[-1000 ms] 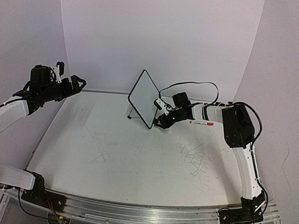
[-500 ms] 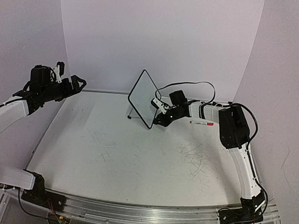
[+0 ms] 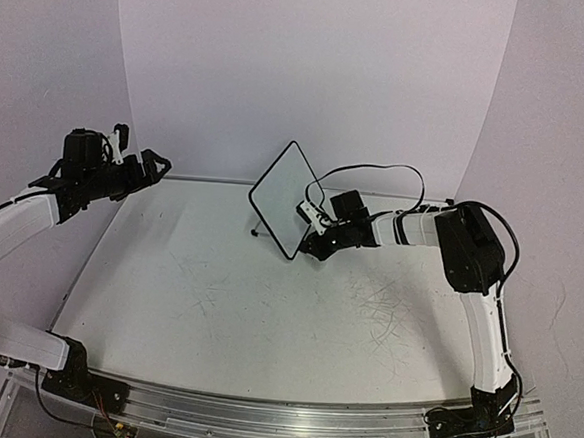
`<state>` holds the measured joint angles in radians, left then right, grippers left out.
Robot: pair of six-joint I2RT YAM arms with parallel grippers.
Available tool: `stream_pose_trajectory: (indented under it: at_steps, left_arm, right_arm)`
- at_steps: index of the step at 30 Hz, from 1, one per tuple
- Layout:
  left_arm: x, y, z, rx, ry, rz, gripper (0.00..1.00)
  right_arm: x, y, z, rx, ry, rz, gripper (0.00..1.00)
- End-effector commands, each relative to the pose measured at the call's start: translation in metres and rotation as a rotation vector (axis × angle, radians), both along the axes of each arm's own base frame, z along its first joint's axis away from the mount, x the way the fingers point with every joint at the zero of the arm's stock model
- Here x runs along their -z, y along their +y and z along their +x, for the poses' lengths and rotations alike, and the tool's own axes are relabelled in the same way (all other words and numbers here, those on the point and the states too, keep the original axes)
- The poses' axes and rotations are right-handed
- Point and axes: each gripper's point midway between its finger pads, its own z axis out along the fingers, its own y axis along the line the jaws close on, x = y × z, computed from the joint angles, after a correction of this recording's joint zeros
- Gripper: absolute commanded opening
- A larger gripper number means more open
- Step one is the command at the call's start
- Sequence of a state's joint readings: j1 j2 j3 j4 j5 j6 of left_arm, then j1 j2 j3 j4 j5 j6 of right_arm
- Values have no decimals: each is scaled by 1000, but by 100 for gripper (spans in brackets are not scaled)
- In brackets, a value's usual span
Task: Write a sentence on the whiteboard
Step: Move the whiteboard to the center of the board.
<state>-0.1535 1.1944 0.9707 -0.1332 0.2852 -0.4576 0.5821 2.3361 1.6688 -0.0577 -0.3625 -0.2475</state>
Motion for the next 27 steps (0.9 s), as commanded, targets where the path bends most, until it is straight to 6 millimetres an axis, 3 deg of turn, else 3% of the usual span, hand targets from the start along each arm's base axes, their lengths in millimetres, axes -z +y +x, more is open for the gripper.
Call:
stream_pose_trajectory:
  at_steps: [1,6,15,19,27]
  left_arm:
    - [-5,-2,7,-3,1,-21,99]
    - [2,-5,15,1,27,-25,99]
    - [16,-12,23,7,67,-50,100]
    - [19,-14,25,14,75,-54,100]
    - [29,-27,33,56,111,-65,99]
  right_arm:
    - [-24,-5,-27,187,53,80,9]
    - [-12,-20,-55,406,100,80,9]
    - [9,1,-131,595,184,54,8]
    - [23,5,-171,624,225,-12,8]
    - [11,16,-217,556,240,-50,11]
